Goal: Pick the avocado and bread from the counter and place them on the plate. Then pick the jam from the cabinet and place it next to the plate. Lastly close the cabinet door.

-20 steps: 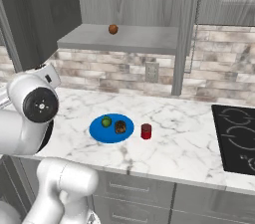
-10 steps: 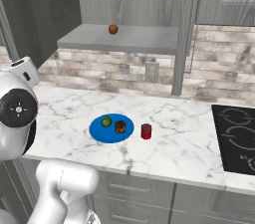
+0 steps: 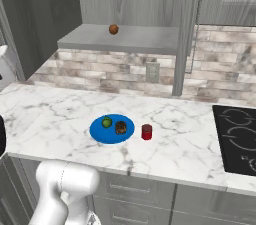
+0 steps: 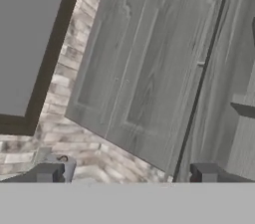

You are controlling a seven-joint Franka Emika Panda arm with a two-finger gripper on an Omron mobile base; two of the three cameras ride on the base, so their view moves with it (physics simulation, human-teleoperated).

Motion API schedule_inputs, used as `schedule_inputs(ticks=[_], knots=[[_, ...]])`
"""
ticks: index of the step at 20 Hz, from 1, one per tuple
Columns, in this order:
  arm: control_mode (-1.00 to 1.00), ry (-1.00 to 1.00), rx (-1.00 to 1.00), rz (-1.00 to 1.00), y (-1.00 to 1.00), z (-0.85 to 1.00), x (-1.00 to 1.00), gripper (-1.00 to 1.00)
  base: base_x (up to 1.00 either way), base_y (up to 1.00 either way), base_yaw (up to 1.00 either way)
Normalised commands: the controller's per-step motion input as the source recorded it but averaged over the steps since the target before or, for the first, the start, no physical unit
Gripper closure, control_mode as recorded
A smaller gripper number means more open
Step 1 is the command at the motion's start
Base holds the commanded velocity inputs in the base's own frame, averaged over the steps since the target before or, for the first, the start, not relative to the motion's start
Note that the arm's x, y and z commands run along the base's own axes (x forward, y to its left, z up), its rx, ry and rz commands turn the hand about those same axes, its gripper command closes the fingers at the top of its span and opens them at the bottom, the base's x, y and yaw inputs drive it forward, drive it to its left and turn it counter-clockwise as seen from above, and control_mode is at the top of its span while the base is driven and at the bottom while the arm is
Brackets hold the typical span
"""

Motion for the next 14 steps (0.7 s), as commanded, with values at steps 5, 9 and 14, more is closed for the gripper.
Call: schedule_inputs(ticks=[5,9,14], knots=[[-1.0,-0.29,0.22,-0.29,0.38,-0.05,-0.31,-1.0,0.0,0.0,0.0],[-1.0,-0.23,0.16,-0.28,0.47,-0.14,-0.16,-1.0,0.0,0.0,0.0],[-1.0,-0.05,0.14,-0.27,0.46,-0.16,0.19,-1.0,0.0,0.0,0.0]])
